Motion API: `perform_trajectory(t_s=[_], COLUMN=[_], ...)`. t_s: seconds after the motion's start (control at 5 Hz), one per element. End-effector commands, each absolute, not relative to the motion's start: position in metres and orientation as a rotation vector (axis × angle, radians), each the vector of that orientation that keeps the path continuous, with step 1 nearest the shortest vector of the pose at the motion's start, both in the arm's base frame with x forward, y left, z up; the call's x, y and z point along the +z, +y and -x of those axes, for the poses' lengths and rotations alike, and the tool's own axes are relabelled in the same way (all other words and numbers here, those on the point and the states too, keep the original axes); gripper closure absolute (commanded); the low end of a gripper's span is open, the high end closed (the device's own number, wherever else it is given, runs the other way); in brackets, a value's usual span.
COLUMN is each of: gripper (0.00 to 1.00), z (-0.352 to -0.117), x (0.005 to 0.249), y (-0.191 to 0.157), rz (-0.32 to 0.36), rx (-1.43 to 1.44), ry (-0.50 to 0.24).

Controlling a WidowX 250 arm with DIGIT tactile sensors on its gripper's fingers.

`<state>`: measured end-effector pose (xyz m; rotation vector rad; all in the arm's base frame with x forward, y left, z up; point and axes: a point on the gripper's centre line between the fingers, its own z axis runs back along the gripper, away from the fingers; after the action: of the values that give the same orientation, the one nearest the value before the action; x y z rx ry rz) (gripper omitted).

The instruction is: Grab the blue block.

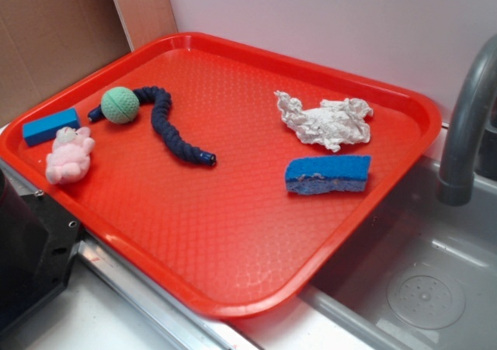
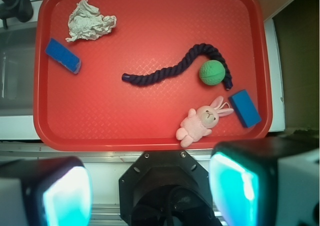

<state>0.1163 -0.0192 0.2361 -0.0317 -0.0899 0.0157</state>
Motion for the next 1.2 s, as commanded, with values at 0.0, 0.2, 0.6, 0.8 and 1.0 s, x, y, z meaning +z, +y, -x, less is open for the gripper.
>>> perform_trajectory(t_s=[0.0, 0.2, 0.6, 0.8, 1.0], gripper=[0.0, 0.0, 0.0, 0.0, 0.0], z=[-0.116, -0.121, -0.136, -0.152, -0.162], x=[0.236, 0.186, 0.13, 0.099, 0.083], y=[-0.019, 0.031, 0.085, 0.106, 0.119], rz=[0.032, 0.023, -0.005, 0.008, 0.023], rx=[0.016, -0.17, -0.29, -0.316, -0.366], ry=[-0.09, -0.058, -0.086, -0.058, -0.071])
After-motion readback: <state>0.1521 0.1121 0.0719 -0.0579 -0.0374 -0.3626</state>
